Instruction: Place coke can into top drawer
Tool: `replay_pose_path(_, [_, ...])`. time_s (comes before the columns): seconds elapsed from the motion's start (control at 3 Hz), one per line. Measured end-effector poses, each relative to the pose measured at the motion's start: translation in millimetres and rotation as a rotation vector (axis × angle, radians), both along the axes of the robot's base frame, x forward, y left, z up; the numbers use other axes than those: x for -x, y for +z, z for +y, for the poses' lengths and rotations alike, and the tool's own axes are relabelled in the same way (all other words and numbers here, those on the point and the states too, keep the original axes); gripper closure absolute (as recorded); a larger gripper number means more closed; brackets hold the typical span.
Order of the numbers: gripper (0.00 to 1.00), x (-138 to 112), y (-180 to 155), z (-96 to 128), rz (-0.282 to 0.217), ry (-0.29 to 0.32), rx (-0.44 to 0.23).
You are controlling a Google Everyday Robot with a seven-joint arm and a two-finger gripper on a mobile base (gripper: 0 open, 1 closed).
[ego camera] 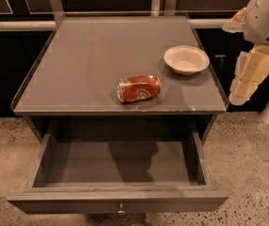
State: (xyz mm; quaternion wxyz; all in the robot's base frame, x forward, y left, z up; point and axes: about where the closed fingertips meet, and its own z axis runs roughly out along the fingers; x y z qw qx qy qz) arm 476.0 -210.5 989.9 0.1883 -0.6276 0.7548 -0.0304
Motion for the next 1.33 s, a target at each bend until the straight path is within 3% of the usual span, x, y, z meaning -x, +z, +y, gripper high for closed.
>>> replay_pose_path(0.67, [0.0,-61,-17,34,0.056,0.156,-0.049])
replay_pose_path(1.0, [0.0,-86,-25,64,0.068,0.265,-0.107])
replay_pose_path(1.33, [0.0,-101,-35,94,0.084,0.387,-0.12])
